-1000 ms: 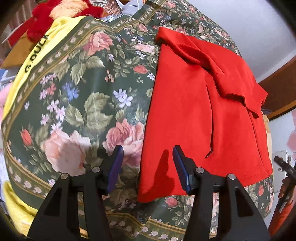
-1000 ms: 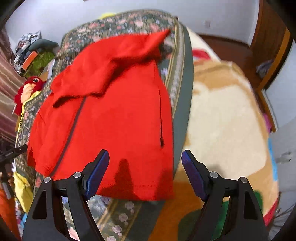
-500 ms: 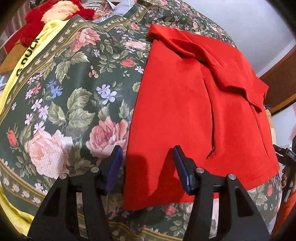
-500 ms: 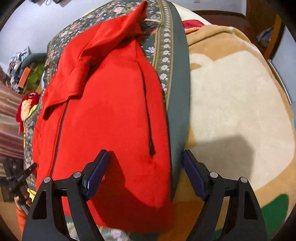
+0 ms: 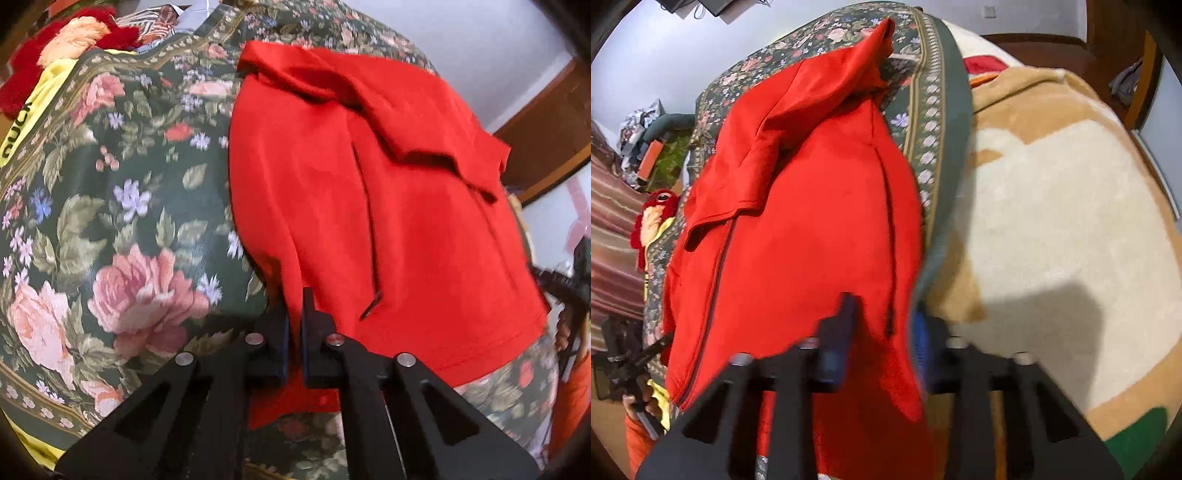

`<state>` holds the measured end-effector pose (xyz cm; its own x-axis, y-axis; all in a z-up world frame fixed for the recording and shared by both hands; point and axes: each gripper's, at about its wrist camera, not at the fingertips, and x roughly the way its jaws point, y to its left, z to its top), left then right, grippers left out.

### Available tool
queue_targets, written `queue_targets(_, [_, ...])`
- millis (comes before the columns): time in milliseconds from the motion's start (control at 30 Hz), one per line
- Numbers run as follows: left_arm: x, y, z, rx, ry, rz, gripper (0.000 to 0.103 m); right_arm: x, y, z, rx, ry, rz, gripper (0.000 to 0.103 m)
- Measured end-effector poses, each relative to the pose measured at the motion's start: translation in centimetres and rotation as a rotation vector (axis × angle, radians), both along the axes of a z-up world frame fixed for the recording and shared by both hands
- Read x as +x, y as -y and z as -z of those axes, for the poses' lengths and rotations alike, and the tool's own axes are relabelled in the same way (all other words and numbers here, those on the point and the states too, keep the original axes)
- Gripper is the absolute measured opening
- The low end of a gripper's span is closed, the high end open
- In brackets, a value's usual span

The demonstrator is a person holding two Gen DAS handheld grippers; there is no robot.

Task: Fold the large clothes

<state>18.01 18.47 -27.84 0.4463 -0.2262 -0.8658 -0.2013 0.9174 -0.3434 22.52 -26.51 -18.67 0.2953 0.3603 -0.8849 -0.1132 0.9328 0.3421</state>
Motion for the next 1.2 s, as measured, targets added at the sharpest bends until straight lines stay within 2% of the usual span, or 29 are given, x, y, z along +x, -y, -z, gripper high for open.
queue_targets(133, [0.9,-0.4,-3.2,0.023,0.083,-0.011,0.002,-0.1,0.3,-1.1,0.013,0.027,-0.009,0.014])
queue_targets(300, [1.7,-0.6,-7.4,0.034,0.184,-0.011,0.002,-0.1,-0.5,-1.8,-0.085,0.056,-0.018,0.019])
queue_targets(333, [1.7,-0.5,-7.7,0.034,0.197,-0.012,0.002,-0.1,-0.6,-1.9,-0.134,0.056,-0.008,0.023])
queue_targets(367, [1.9,-0.3,-8.3,0.032,0.214,-0.013,0.002,-0.1,-0.5,-2.0,-0.159,0.053,-0.004,0.032])
queue_targets(433, [2.3,-0.4,-9.4,0.026,0.241,-0.016,0.002,-0.2,0.0,-2.4,-0.145,0.064,0.001,0.047])
queue_targets(500, [2.4,-0.4,-9.9,0.022,0.256,-0.022,0.002,-0.3,0.4,-2.9,-0.123,0.096,0.017,0.048])
queue_targets(600, [2.3,-0.4,-10.3,0.023,0.269,-0.028,0.002,0.2,0.5,-2.9,-0.106,0.094,0.009,0.048])
queue_targets(700, [2.0,-0.4,-10.2,0.021,0.268,-0.031,0.002,1.2,0.0,-1.4,-0.058,0.043,-0.003,0.048])
queue_targets(800, [2.0,-0.5,-9.8,0.016,0.26,-0.032,0.002,1.8,-0.5,1.0,-0.053,-0.036,-0.008,0.048])
queue_targets(933, [1.8,-0.7,-9.6,0.002,0.257,-0.036,0.002,1.3,-0.9,1.3,-0.059,-0.023,-0.027,0.048])
queue_targets(1000, [1.9,-0.8,-9.5,-0.013,0.26,-0.035,0.002,1.2,-1.1,1.2,-0.041,-0.028,-0.045,0.036])
queue_targets(1067, [2.1,-0.5,-9.5,-0.012,0.264,-0.032,0.002,1.0,-1.9,0.7,-0.067,-0.016,-0.084,0.018])
queue_targets(1133, [2.4,-0.3,-9.6,-0.014,0.272,-0.027,0.002,1.0,-2.6,0.4,-0.107,0.011,-0.12,0.013])
queue_targets(1200, [3.0,-0.1,-9.8,-0.017,0.28,-0.022,0.002,1.0,-2.9,0.2,-0.105,0.025,-0.115,0.011])
